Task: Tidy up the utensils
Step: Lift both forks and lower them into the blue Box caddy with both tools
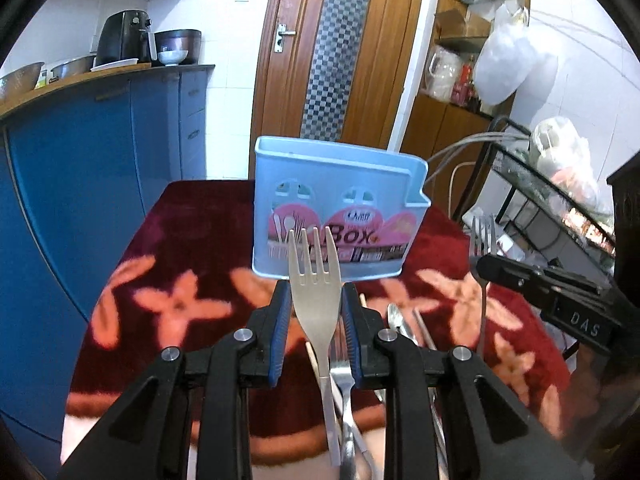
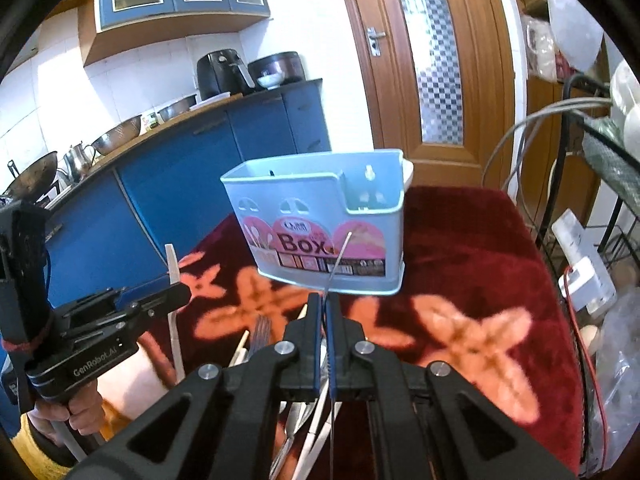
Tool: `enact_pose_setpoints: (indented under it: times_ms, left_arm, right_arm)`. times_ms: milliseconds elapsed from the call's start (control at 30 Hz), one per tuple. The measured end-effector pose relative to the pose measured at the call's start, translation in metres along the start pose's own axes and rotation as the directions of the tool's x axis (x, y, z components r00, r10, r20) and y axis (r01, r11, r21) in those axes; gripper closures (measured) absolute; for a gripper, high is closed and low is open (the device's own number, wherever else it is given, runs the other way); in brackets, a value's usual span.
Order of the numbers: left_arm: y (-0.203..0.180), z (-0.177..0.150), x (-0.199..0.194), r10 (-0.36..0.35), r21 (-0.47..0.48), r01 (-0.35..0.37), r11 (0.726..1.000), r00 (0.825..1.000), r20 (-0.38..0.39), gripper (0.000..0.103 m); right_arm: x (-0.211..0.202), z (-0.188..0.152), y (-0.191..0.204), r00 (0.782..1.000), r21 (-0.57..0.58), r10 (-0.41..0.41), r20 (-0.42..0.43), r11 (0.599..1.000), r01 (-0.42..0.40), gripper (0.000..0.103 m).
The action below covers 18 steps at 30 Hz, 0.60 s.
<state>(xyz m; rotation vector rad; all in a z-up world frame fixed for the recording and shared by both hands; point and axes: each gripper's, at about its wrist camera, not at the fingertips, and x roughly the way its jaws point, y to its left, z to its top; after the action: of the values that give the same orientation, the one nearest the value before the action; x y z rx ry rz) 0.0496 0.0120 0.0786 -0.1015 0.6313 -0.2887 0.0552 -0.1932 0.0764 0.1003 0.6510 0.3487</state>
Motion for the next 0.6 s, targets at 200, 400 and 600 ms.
enact_pose_setpoints:
  times_ms: [200,400,600]
  left_arm:
    - [0.001,0.012,-0.008,0.004,0.001,-0.004,1.000,0.999,0.038,0.078]
    - [0.001,0.022,-0.014,0.012,0.001,-0.012,1.000,0.998,0.066,0.078]
    - [-0.002,0.037,-0.018,0.021,0.013,-0.022,1.000,0.996,0.092,0.078]
  right_arm:
    - [-0.011,0.010,0.006,0.999,-0.012,-0.004,0.047,1.000,0.004,0.100]
    - [-0.017,0.020,0.010,0.997,-0.020,-0.012,0.072,1.000,0.013,0.100]
    - [-0.018,0.030,0.013,0.997,-0.025,-0.024,0.076,0.999,0.026,0.100]
